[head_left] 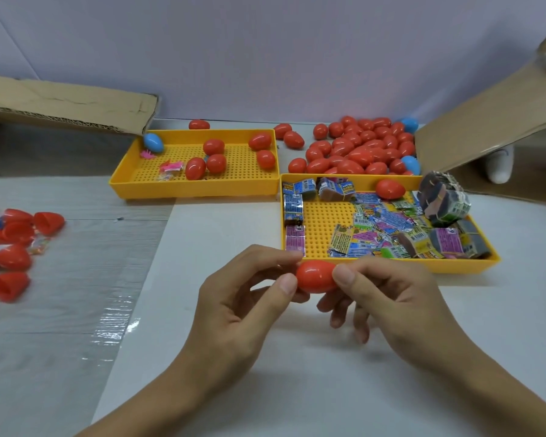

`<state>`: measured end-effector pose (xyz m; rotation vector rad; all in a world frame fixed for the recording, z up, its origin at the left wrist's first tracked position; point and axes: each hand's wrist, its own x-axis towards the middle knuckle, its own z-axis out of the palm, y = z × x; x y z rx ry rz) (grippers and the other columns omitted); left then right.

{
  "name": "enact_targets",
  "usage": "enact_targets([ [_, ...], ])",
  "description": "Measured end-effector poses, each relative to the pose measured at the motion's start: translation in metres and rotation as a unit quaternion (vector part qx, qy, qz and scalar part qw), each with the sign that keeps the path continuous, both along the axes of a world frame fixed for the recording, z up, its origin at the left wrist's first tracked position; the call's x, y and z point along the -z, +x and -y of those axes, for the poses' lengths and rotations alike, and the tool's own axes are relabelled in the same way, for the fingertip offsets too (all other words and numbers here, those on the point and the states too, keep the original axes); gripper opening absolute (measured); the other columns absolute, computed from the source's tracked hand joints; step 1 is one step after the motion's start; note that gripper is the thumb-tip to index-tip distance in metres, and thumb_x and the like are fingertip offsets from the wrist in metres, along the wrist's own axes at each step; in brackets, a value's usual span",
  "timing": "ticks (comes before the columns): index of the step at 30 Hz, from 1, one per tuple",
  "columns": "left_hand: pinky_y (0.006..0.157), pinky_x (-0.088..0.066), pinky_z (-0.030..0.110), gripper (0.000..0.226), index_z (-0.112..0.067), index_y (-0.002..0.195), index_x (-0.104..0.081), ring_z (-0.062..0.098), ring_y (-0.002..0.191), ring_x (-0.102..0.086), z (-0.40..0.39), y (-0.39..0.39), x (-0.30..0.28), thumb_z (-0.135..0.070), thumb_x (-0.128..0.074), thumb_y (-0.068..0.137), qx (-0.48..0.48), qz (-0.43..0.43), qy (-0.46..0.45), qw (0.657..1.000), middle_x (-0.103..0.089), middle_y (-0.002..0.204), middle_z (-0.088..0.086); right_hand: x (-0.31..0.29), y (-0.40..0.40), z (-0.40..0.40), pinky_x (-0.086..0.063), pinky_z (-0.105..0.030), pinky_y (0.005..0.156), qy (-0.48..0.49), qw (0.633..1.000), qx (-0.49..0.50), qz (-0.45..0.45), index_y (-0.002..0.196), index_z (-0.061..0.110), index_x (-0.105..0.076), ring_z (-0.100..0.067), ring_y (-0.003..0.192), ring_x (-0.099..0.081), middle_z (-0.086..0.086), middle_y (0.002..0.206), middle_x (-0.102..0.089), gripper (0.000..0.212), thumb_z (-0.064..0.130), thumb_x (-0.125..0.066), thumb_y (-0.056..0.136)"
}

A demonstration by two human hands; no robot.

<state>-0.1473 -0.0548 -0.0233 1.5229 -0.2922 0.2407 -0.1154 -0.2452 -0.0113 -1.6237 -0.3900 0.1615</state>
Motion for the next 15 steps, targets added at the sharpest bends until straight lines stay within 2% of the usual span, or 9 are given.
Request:
enact_targets([
  [4,0.079,-0.060,0.037,0.032,-0.008,0.116,-0.065,0.032,0.098,-0.068,0.001,0.000,0.003,-0.016,-0.067,0.085,0.019,0.012,0.016,1.000,-0.065,0.107,0.007,0.002,0.001,-0.001,-0.046,-0.023,0.038,0.010,1.000,0.005,-0.013,0.079,0.010,-0.071,-0.020,0.053,-0.068,-0.008,0.070,-0.073,0.028,0.035,-0.064,0.088],
  [9,0.076,-0.058,0.027,0.033,-0.016,0.113,-0.069,0.029,0.097,-0.070,0.004,0.004,0.007,-0.021,-0.077,0.081,0.013,0.018,0.027,0.999,-0.065,0.109,0.004,0.004,0.000,-0.002,-0.048,-0.024,0.040,0.000,1.000,0.001,-0.004,0.076,0.006,-0.070,-0.021,0.051,-0.068,-0.008,0.066,-0.071,0.040,0.044,-0.066,0.087],
  [10,0.077,-0.058,0.026,0.031,-0.018,0.111,-0.070,0.029,0.098,-0.070,0.003,0.004,0.008,-0.023,-0.077,0.081,0.009,0.020,0.026,0.999,-0.066,0.109,0.003,0.003,0.000,-0.001,-0.048,-0.024,0.041,-0.018,1.000,0.011,0.023,0.074,0.007,-0.070,-0.018,0.050,-0.066,-0.006,0.065,-0.071,0.041,0.046,-0.065,0.087],
  [12,0.079,-0.058,0.025,0.028,-0.022,0.107,-0.070,0.027,0.100,-0.070,0.002,0.005,0.010,-0.027,-0.079,0.080,-0.004,0.014,0.010,1.000,-0.070,0.107,0.002,0.000,0.006,0.004,-0.046,-0.025,0.044,-0.081,0.985,0.080,0.132,0.068,0.015,-0.070,-0.013,0.048,-0.060,0.000,0.061,-0.067,0.037,0.044,-0.062,0.089],
  [15,0.080,-0.059,0.027,0.030,-0.028,0.104,-0.071,0.028,0.100,-0.071,0.001,0.007,0.013,-0.026,-0.081,0.076,-0.038,-0.003,-0.024,0.999,-0.074,0.104,0.002,-0.013,0.028,0.016,-0.044,-0.017,0.054,-0.209,0.912,0.212,0.283,0.078,0.019,-0.072,-0.008,0.058,-0.058,0.010,0.064,-0.063,0.016,0.027,-0.068,0.091],
])
